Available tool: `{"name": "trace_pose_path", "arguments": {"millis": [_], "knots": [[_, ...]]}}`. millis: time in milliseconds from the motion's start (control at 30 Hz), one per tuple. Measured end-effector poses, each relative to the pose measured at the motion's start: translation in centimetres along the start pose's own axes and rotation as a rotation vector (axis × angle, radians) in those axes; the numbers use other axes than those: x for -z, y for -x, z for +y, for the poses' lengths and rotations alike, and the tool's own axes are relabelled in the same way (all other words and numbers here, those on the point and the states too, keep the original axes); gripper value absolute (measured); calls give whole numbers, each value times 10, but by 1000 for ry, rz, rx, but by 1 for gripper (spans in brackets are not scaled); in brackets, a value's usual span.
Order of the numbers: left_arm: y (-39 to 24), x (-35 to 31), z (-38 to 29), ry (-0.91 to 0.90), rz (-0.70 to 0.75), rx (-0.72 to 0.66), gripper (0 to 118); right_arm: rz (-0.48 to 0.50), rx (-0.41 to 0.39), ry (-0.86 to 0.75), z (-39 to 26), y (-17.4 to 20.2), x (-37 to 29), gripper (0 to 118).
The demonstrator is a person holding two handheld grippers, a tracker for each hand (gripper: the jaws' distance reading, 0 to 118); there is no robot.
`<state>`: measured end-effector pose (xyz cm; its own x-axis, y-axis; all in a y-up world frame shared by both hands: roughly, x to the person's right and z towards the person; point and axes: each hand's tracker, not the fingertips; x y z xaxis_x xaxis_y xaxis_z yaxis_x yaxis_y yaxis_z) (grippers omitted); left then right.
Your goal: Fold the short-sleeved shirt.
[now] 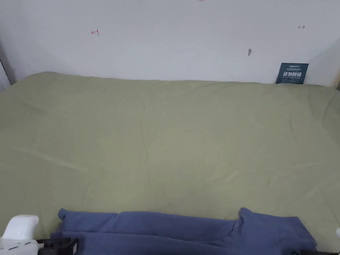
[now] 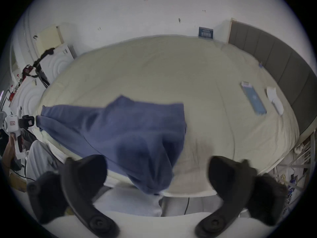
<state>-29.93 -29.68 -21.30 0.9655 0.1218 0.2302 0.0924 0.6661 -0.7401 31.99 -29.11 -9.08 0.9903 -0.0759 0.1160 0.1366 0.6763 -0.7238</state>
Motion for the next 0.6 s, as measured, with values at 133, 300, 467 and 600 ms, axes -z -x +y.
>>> {"name": "trace_pose_path", "arguments": {"millis": [133,300,467,600], "knots": [[-42,-31,39,-128,-12,-3,115,20,-19,-114,43,42,-27,111],[-129,-74,92,-470,-13,128,59,-7,-33,-439,94,108,-68,100],[-170,-85,94,-673,78,102,0,-142,-86,-683,95,151,-93,2],[-181,-84,90,-632,56,99,0,-117,-76,-682,91,157,-94,2]]}}
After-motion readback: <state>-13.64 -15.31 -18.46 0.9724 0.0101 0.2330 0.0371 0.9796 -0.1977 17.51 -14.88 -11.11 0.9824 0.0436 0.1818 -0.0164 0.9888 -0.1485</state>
